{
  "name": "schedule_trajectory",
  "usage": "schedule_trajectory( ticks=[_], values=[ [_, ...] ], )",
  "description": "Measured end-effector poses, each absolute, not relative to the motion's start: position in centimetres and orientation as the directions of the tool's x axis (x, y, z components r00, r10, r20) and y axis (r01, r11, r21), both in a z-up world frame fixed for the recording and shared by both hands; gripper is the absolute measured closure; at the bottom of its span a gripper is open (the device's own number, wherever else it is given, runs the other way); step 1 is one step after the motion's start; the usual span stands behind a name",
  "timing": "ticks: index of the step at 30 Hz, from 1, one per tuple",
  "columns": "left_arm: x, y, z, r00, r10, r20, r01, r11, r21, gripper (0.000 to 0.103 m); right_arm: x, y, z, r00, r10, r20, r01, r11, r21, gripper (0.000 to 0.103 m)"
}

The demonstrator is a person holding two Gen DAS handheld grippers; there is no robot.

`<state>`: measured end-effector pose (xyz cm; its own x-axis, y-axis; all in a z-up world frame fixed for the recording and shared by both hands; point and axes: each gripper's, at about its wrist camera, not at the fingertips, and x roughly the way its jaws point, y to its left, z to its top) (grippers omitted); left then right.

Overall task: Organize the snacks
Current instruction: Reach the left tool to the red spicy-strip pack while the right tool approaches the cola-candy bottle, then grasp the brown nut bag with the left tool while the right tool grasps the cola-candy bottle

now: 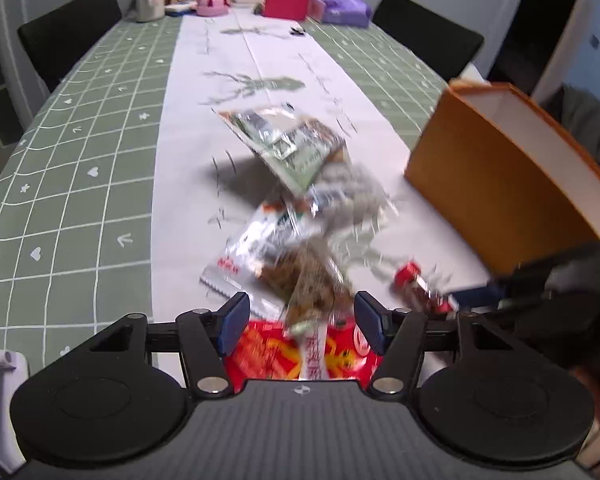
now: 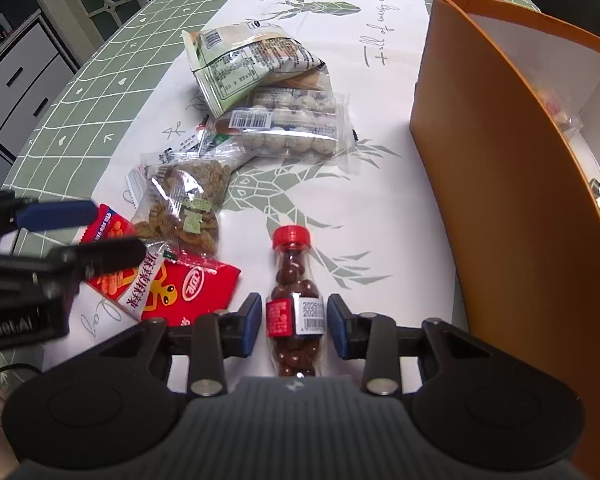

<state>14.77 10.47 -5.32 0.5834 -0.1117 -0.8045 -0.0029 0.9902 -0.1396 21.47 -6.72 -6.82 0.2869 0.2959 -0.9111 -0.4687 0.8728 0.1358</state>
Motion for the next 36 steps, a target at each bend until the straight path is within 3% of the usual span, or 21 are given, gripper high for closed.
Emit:
schedule_trajectory(
  ticks=[5,9,13,17,20,26,36],
  values=[
    [15.9,9.7,-6.5,0.565,-0.067,-0.822,-0.08,0.987,-0.136,0.028,20.8,-7.0,-6.9,0.297,0.283,-0.912,-0.504,0.858,0.102,0.066],
    [16.3,9.4,-7.2,0.568,-0.029,-0.823,-0.127,0.984,-0.122,0.025,20.1,-6.9,-7.1,0.309,0.274,-0.911,-0.547,0.835,0.066,0.055],
    [16.8,8.7,-7.2,0.568,0.005,-0.823,-0.143,0.985,-0.092,0.021,19.9,-6.7,-7.3,0.315,0.275,-0.908,-0.567,0.822,0.052,0.052],
    [17.3,8.8,-7.7,0.554,-0.02,-0.833,-0.161,0.978,-0.13,0.021,19.8,-6.7,-7.4,0.319,0.283,-0.904,-0.572,0.818,0.054,0.049],
    [17.6,8.6,-8.6,0.526,-0.064,-0.848,-0.152,0.974,-0.167,0.022,19.7,-6.8,-7.4,0.317,0.289,-0.903,-0.577,0.814,0.058,0.046],
    [17.6,7.8,-8.9,0.533,-0.036,-0.845,-0.109,0.988,-0.111,0.024,19.4,-7.0,-7.5,0.314,0.3,-0.901,-0.592,0.803,0.061,0.044],
    [17.3,7.4,-9.3,0.585,-0.004,-0.811,-0.062,0.997,-0.049,0.024,18.8,-7.0,-7.7,0.313,0.319,-0.894,-0.615,0.786,0.065,0.031]
  ],
)
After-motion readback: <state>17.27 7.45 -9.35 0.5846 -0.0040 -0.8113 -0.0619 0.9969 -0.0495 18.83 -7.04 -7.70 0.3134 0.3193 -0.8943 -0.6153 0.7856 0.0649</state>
